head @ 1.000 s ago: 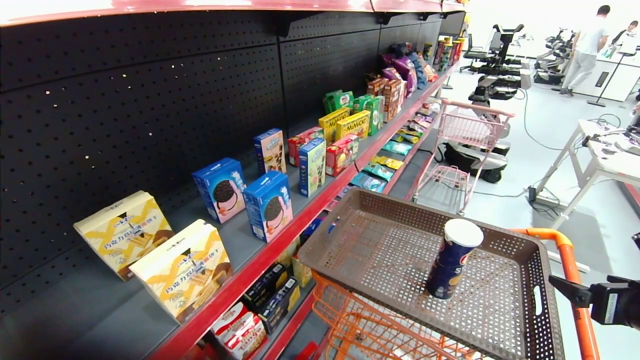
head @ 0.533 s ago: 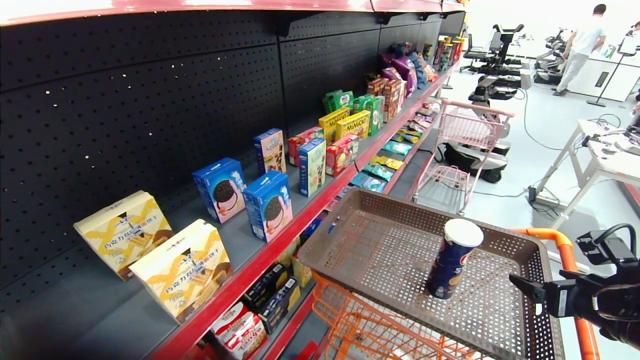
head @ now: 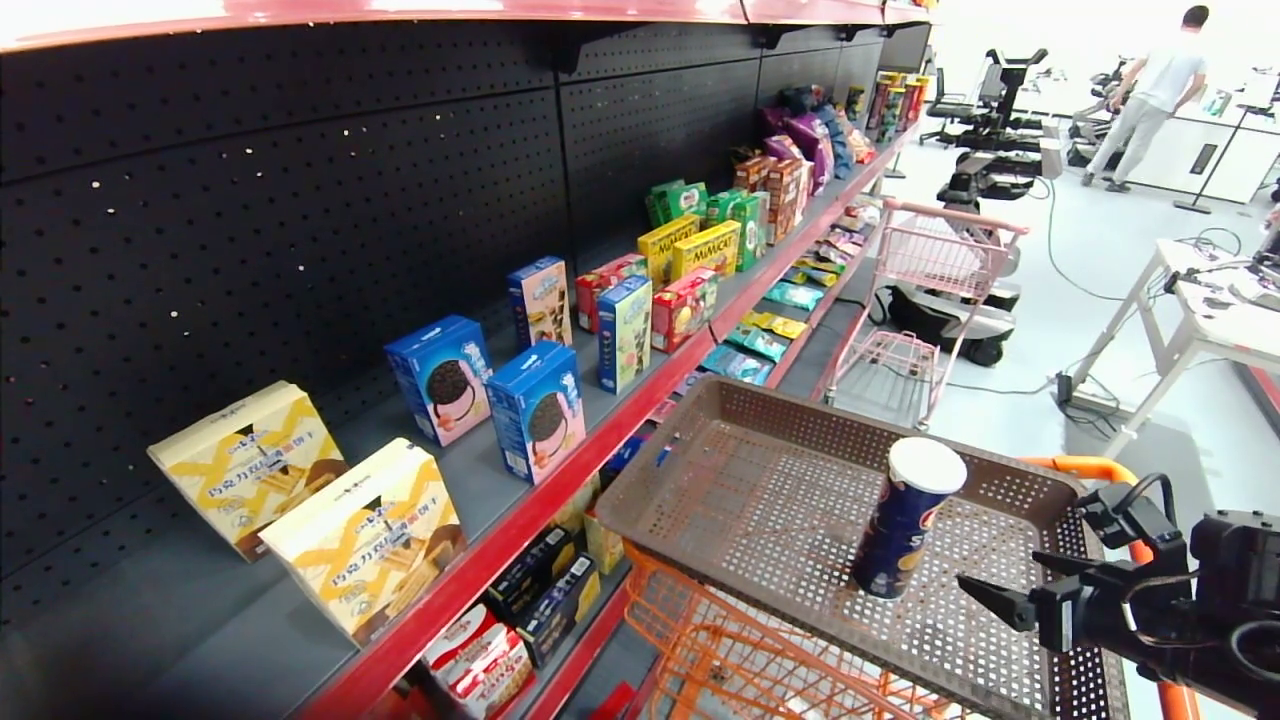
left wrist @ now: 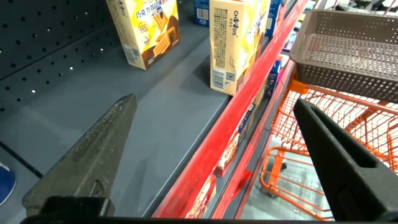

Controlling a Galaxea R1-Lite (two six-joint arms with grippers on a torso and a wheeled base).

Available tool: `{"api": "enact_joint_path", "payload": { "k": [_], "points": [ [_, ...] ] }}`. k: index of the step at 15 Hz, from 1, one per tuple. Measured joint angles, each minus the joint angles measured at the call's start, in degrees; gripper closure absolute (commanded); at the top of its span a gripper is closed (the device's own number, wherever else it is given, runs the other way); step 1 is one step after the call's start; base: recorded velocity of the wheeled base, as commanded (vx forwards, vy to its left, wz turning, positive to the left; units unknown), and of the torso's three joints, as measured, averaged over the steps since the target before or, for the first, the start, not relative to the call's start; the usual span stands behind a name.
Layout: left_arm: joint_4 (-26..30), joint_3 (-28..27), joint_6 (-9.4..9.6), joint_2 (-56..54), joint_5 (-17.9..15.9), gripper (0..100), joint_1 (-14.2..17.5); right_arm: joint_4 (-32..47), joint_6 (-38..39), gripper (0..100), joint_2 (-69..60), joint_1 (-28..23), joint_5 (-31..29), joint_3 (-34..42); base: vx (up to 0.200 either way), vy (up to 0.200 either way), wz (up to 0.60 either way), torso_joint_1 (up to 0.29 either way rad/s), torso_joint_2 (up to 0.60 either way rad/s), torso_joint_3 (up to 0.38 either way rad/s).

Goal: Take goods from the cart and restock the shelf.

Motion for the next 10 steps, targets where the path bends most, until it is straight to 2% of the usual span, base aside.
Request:
{"api": "enact_joint_path", "payload": {
  "k": [6, 10],
  "points": [
    [-0.02, -0.02, 0.00, 0.00, 0.00, 0, 0.00, 0.30, -4.27, 0, 3.23, -1.44, 10.48, -4.64, 0.000, 0.000, 0.00, 0.000, 0.00, 0.000],
    [0.00, -0.05, 0.00, 0.00, 0.02, 0, -0.02, 0.00, -7.72, 0, 4.61, -1.51, 13.58, -5.94, 0.000, 0.000, 0.00, 0.000, 0.00, 0.000]
  ]
}}
